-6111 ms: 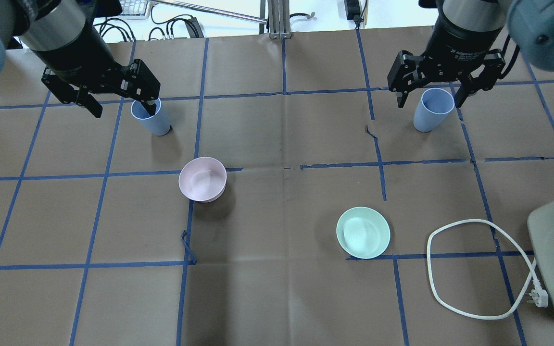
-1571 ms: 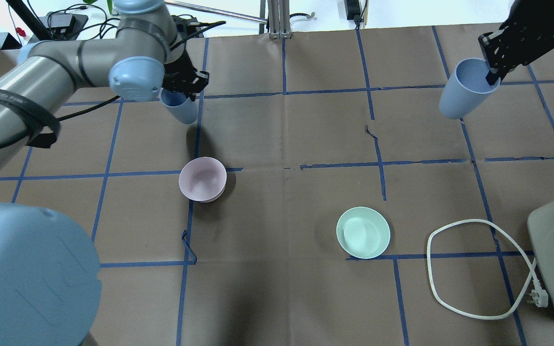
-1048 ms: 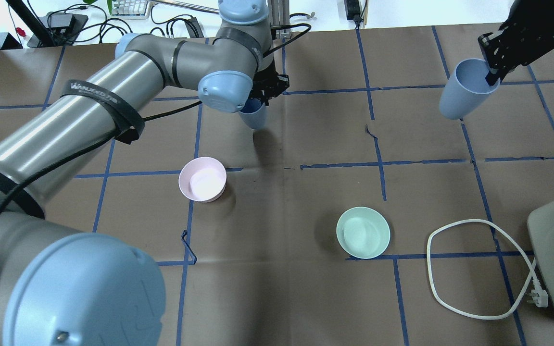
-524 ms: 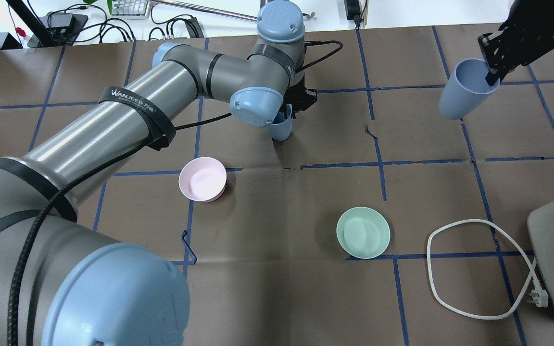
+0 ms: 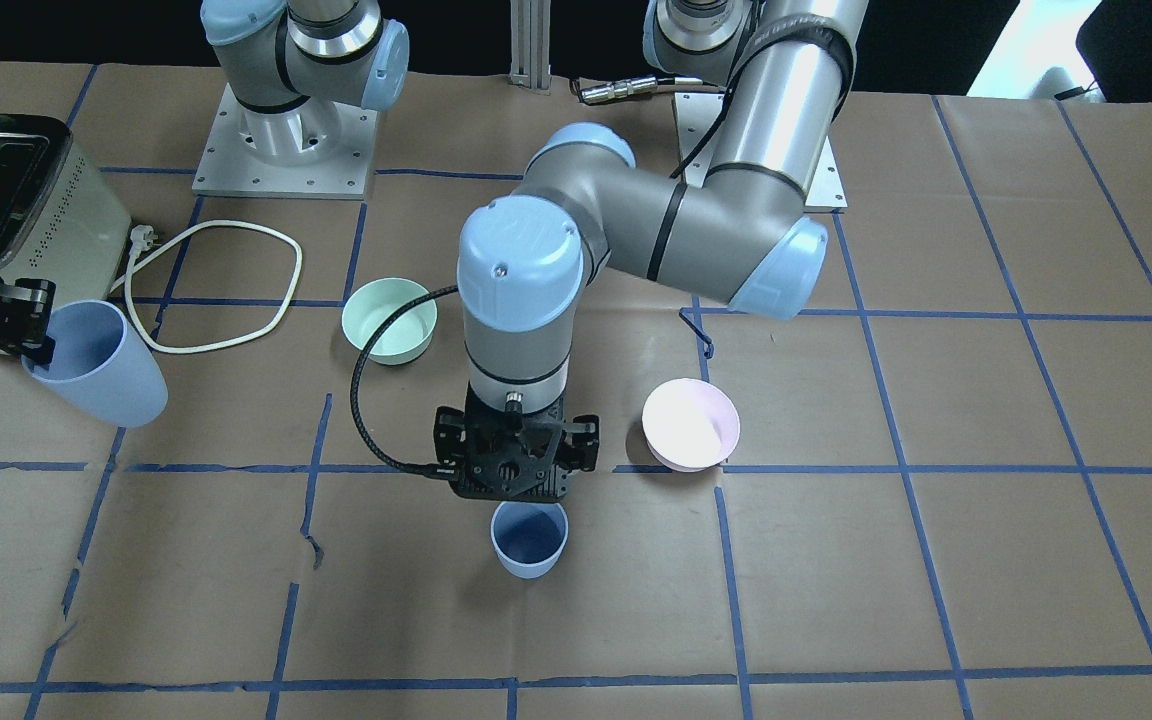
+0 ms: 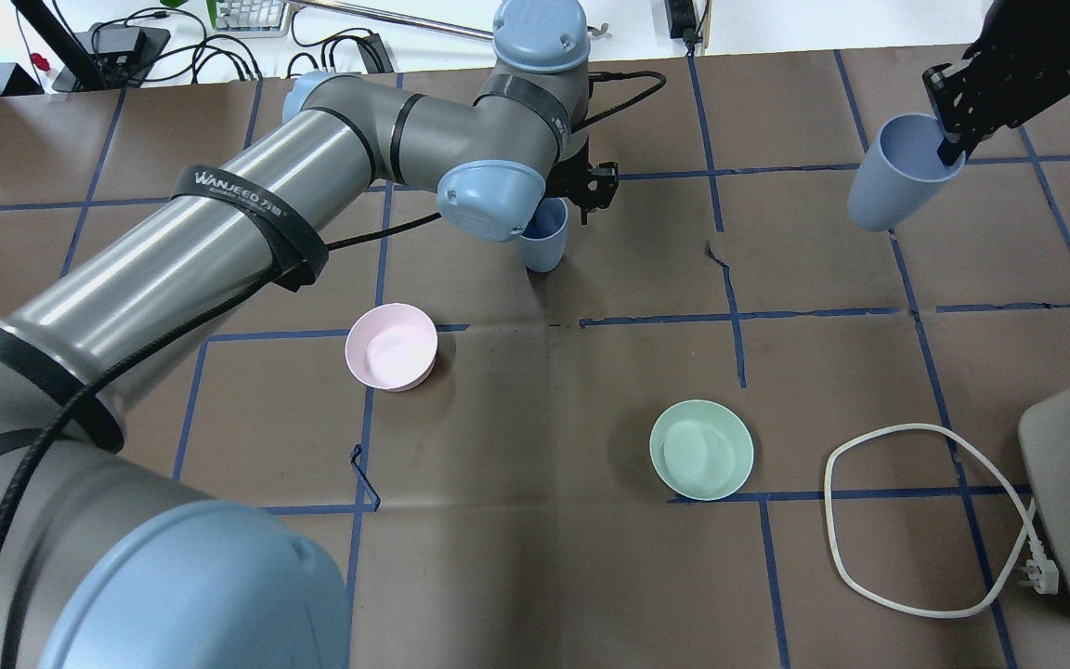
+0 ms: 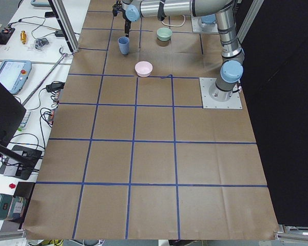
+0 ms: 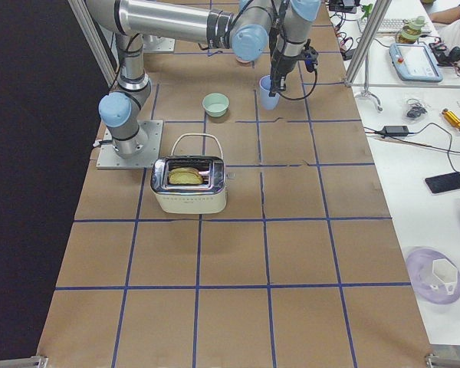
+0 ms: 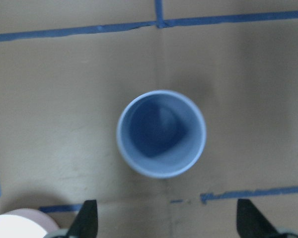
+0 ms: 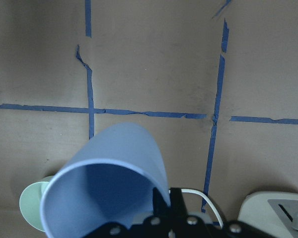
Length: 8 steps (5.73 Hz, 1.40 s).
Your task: Stack blue cups with both arms
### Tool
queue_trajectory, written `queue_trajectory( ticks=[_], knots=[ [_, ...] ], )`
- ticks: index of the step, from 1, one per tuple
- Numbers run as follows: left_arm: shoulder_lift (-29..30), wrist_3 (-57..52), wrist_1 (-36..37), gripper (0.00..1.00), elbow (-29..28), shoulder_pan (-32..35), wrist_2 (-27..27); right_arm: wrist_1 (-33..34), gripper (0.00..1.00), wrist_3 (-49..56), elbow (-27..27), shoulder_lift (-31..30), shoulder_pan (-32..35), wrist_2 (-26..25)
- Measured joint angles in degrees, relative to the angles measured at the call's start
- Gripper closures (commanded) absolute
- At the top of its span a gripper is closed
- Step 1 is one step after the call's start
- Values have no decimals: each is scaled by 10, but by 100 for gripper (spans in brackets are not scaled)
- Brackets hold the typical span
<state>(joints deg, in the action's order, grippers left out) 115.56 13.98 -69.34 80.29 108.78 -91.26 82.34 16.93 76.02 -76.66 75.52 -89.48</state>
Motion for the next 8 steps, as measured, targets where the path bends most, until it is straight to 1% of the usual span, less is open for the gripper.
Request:
queue_trajectory(
  ticks=[1, 2, 3, 4, 6, 7, 8],
  knots=[
    [-86, -45, -39, 1, 56, -49, 1, 8, 91, -32, -1, 0, 17, 6],
    [-182, -70, -86, 1, 114, -94, 1, 27, 91, -77, -1, 1, 50, 9],
    [-257, -77, -151, 1, 144, -118, -1, 51, 91, -142, -2, 4, 94, 12],
    [-288, -79, -188, 1, 148, -129, 1, 83, 91, -219, -2, 14, 146, 13],
    [-292, -91, -201, 1, 143, -153, 10, 159, 91, -390, -12, 59, 260, 11],
    [-288, -95, -209, 1, 134, -162, 18, 180, 91, -452, -26, 85, 297, 11],
    [-287, -96, -215, 1, 128, -165, 21, 187, 91, -474, -40, 106, 313, 10]
  ],
)
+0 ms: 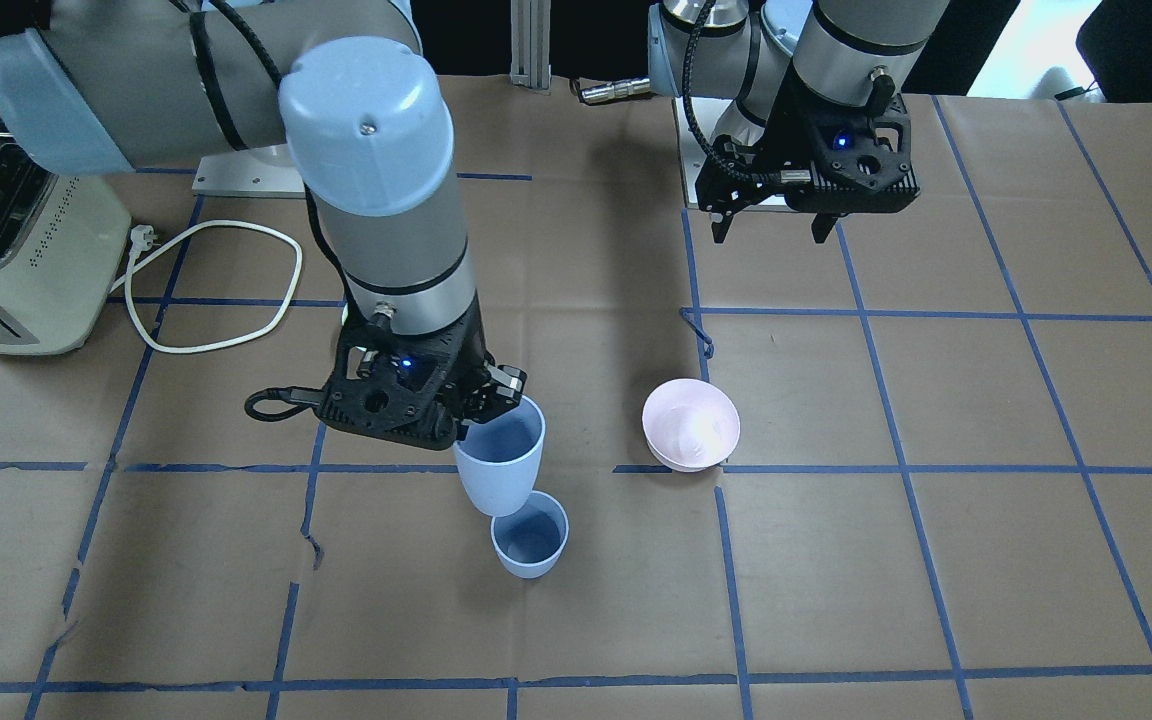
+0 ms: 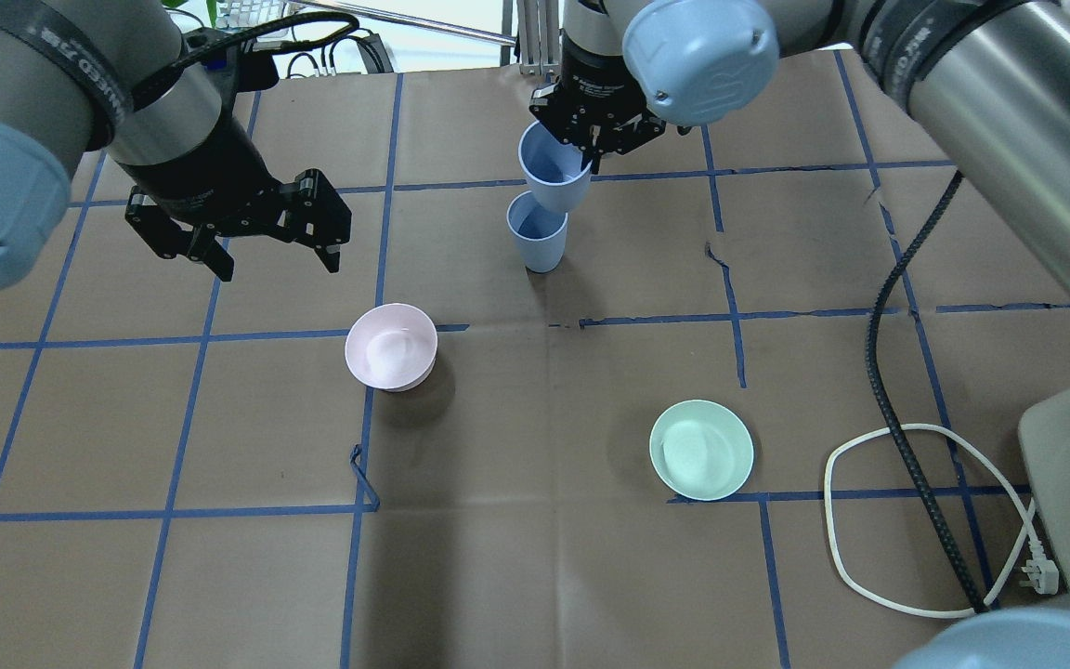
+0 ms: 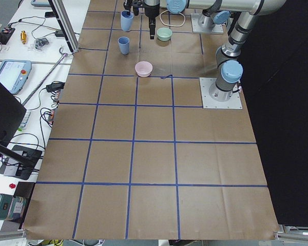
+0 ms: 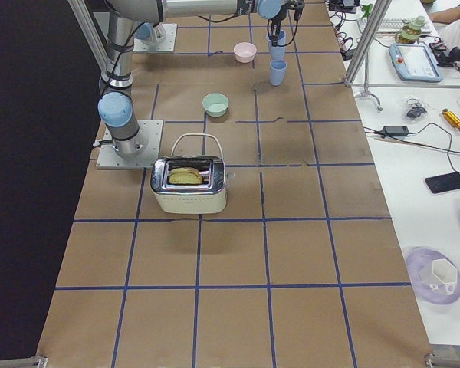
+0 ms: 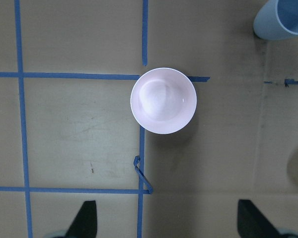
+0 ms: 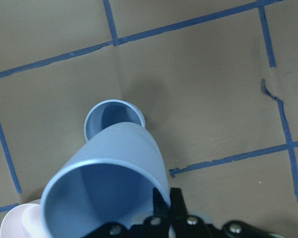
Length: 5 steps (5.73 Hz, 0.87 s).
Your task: Stack blue cups with both arms
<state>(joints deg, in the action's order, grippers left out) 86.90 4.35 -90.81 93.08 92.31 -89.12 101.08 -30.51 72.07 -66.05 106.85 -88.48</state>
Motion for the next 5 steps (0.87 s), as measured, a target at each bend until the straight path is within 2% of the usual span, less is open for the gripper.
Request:
queue_trajectory(
  ticks=[5],
  knots=[
    [0, 1, -5, 1, -2, 1, 2, 37, 91, 1, -8, 66, 6, 4]
  ],
)
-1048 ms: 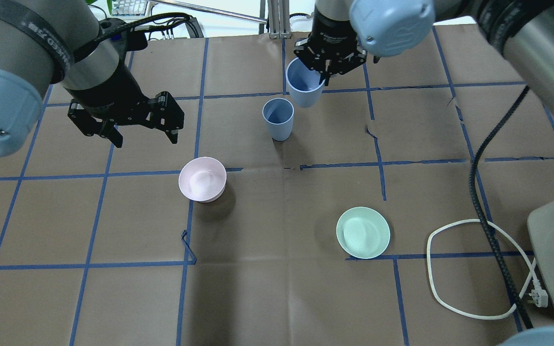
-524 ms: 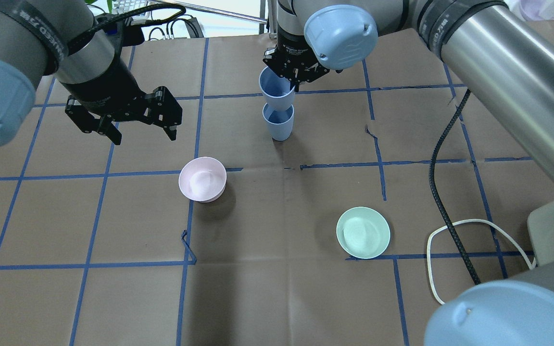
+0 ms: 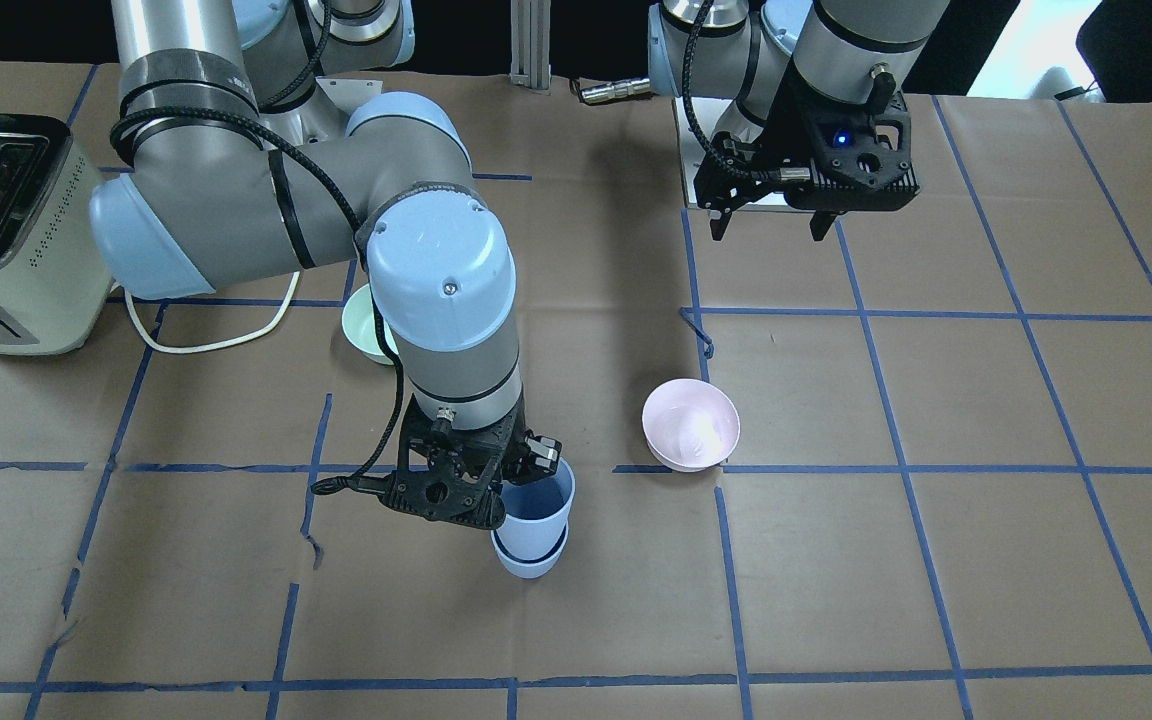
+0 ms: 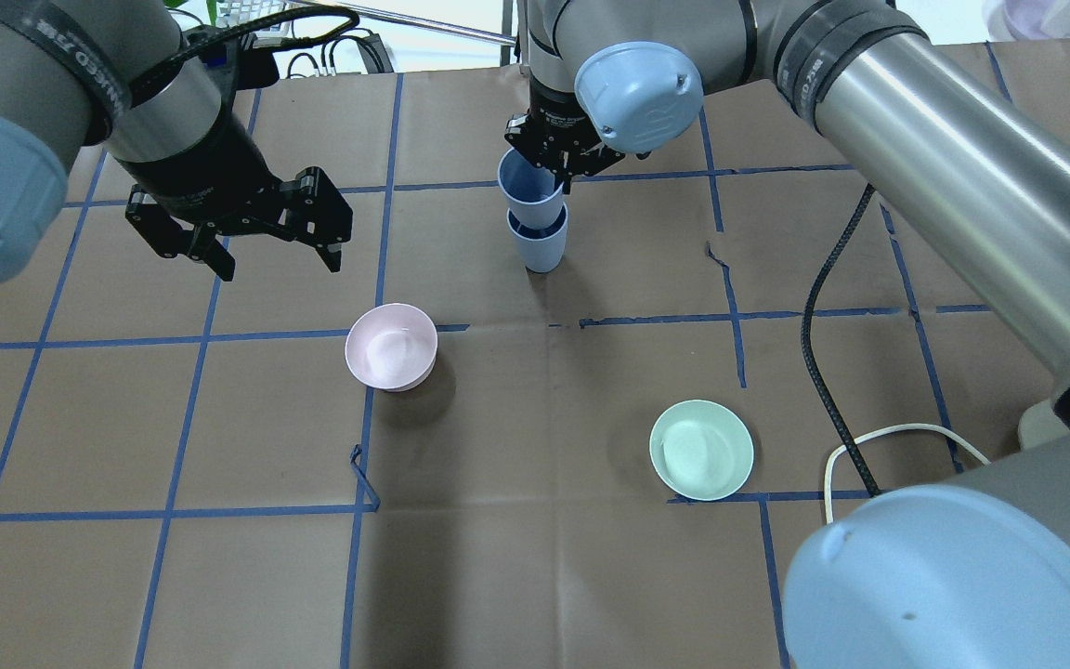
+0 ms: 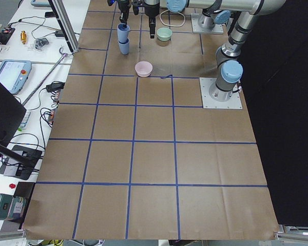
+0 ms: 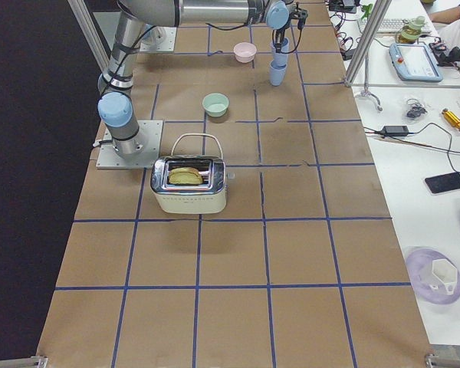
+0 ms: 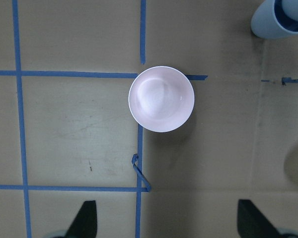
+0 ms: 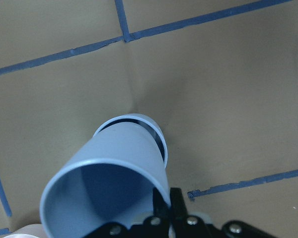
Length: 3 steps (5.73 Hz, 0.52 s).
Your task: Stack blue cups with both arms
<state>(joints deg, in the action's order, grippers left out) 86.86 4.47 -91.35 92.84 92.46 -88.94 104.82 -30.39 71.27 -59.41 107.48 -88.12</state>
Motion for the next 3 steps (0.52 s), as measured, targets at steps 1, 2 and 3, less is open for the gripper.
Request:
queue_trajectory(
  ticks=[1, 2, 3],
  knots=[
    [0, 0, 0, 1, 0, 0, 0, 0, 90, 4, 1, 7, 0, 0],
    [0, 1, -1, 1, 0, 0, 0, 1, 53, 9, 2, 14, 0, 0],
    [0, 1, -1, 1, 0, 0, 0, 4, 1, 11, 0, 21, 0, 0]
  ],
)
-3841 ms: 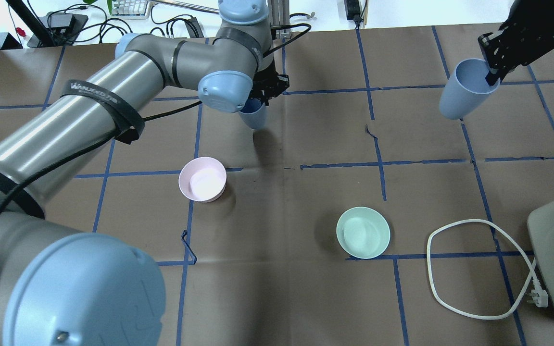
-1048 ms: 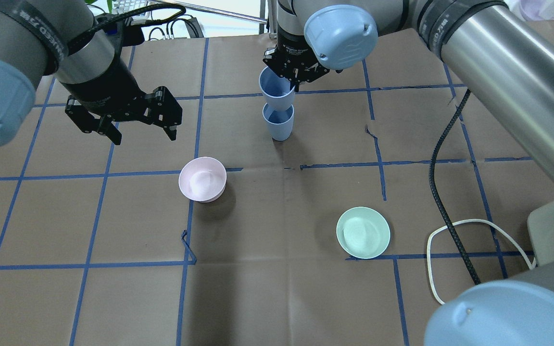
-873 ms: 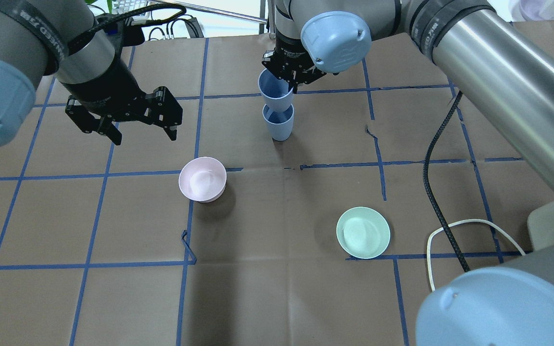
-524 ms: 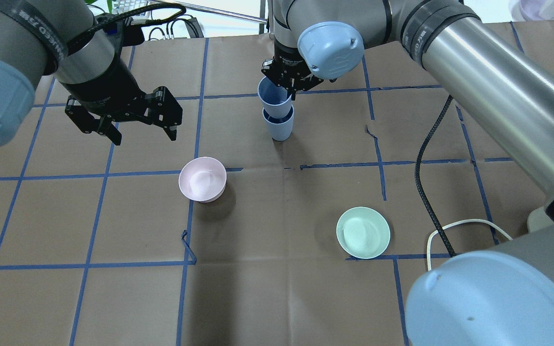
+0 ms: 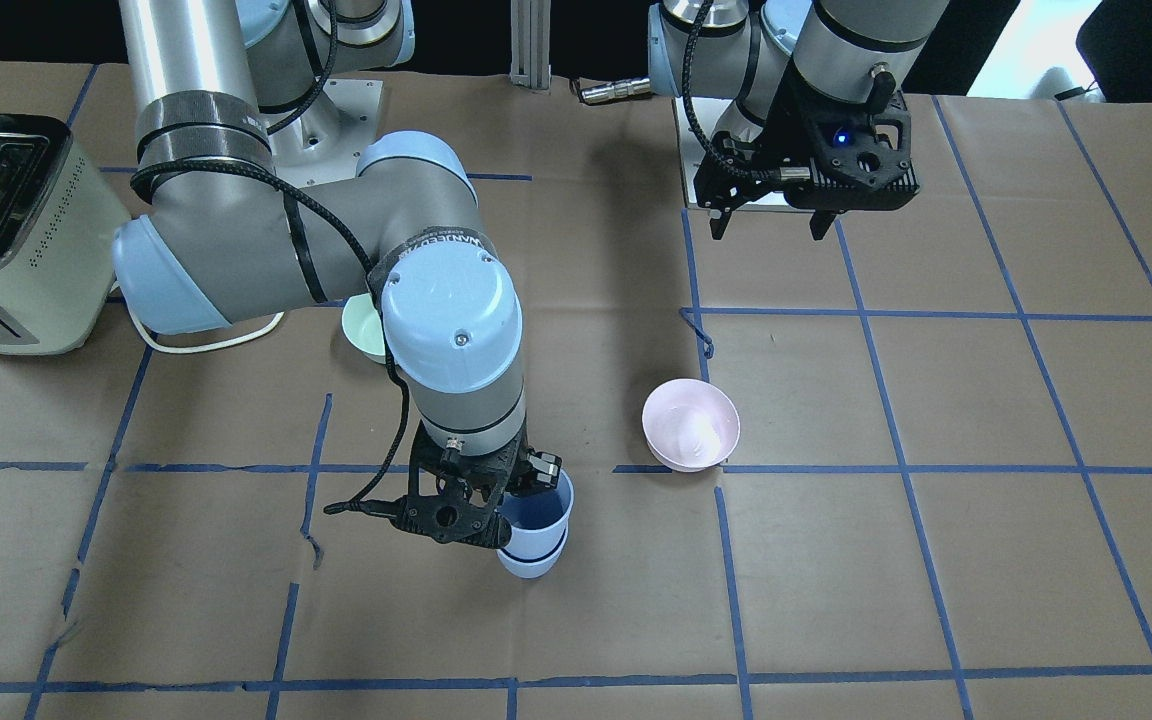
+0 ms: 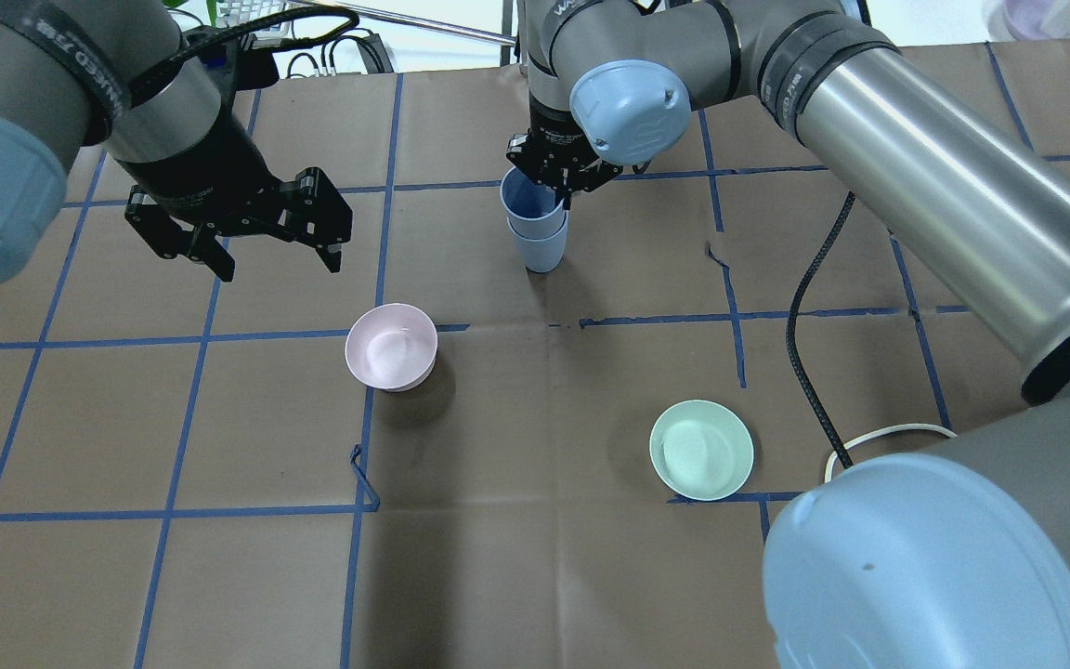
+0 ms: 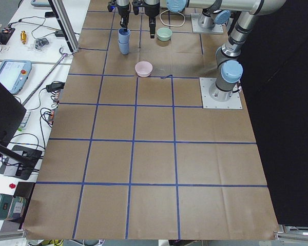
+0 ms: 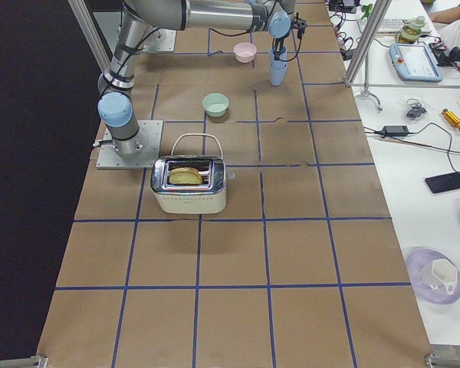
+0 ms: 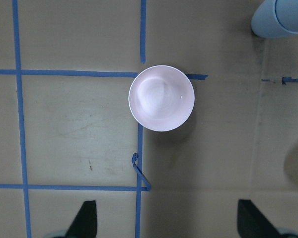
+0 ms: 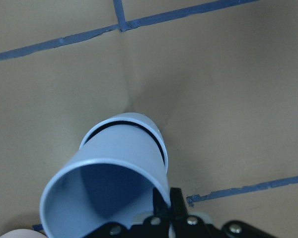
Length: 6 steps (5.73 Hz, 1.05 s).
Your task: Stack blue cups with both arms
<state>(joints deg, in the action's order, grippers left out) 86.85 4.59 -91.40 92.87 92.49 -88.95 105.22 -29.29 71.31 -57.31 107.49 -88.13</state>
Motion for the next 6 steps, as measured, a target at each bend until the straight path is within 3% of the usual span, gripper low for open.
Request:
queue_trajectory(
  ticks=[3, 5, 6],
  knots=[
    [1, 1, 0, 1, 0, 0, 0, -17, 0, 0, -37, -6, -10, 19],
    [1, 1, 0, 1, 0, 0, 0, -125, 0, 48, -55, -64, -43, 20],
    [1, 1, 0, 1, 0, 0, 0, -178, 0, 120, -25, -115, -81, 12]
  ],
)
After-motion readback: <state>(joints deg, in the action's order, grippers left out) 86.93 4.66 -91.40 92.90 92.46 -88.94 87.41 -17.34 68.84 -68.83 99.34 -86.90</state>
